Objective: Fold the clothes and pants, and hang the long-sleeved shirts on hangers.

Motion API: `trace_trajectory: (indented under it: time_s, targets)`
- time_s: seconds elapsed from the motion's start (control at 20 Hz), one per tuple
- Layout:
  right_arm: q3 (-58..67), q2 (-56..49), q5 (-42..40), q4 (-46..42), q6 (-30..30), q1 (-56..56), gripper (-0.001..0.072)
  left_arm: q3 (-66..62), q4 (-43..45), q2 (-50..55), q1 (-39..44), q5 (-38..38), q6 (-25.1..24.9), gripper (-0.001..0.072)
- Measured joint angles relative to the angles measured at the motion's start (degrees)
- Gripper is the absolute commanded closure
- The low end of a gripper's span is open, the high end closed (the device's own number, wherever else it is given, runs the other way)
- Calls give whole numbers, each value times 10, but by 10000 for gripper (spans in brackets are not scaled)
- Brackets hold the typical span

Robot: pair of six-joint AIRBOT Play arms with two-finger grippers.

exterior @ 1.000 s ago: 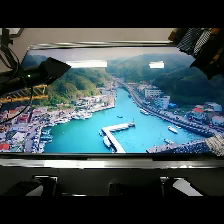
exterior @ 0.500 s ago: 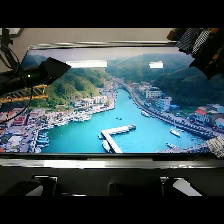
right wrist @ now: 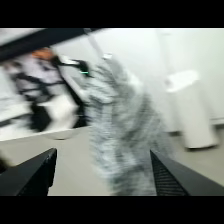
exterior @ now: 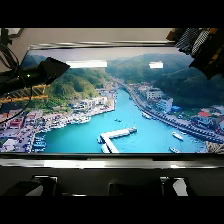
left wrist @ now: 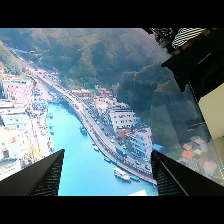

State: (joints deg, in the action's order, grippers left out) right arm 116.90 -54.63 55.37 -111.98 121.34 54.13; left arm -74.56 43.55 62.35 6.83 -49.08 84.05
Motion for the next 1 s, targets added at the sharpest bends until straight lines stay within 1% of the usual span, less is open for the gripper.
trace_trajectory:
  time_s: [0.05, 0.1, 0.2, 0.25, 0.3, 0.35, 0.4, 0.45, 0.5, 0.55, 0.6, 0.65, 0.7, 0.75, 0.8, 0.85, 0.9, 1.0]
  targets:
    - [0, 0, -15, 81, -27, 0, 61, 0, 0, 0, 0, 0, 0, 92]
    - [0, -4, -22, 169, -61, 0, 103, 0, 0, 0, 0, 0, 0, 92]
    - [-1, -29, -29, 377, -159, -16, 107, 0, 0, -1, -2, -1, 0, 92]
    - [-1, -49, -28, 481, -216, -44, 107, 0, 0, -2, -3, -4, 0, 93]
    - [-1, -70, -21, 548, -261, -83, 107, 0, 2, -3, -7, -11, 0, 92]
    - [-1, -90, -10, 582, -297, -129, 107, 0, 8, -6, -12, -23, 0, 93]
    - [-1, -112, 5, 591, -326, -187, 110, 0, 16, -8, -18, -36, 0, 93]
    - [-1, -133, 27, 578, -346, -243, 114, 0, 26, -10, -25, -53, 0, 94]
    - [-2, -156, 63, 544, -363, -306, 121, 0, 38, -14, -34, -71, 0, 100]
    - [-6, -176, 98, 499, -375, -361, 162, 0, 53, -18, -43, -89, 0, 111]
    - [-14, -193, 137, 444, -384, -414, 234, 0, 71, -23, -54, -110, 0, 112]
    - [-28, -206, 172, 400, -388, -457, 287, 0, 91, -29, -63, -128, 0, 123]
    - [-44, -214, 200, 370, -392, -488, 308, 0, 118, -35, -73, -147, 0, 267]
    - [-65, -219, 230, 350, -395, -512, 346, 1, 144, -42, -80, -163, 0, 460]
    - [-87, -221, 256, 339, -399, -528, 454, 4, 175, -49, -86, -178, -3, 656]
    - [-116, -219, 278, 335, -403, -541, 560, 8, 200, -55, -90, -188, -10, 686]
    - [-144, -213, 291, 336, -403, -549, 688, 15, 224, -62, -93, -197, -18, 686]
    - [-203, -198, 313, 356, -407, -559, 687, 31, 255, -71, -96, -202, -31, 686]
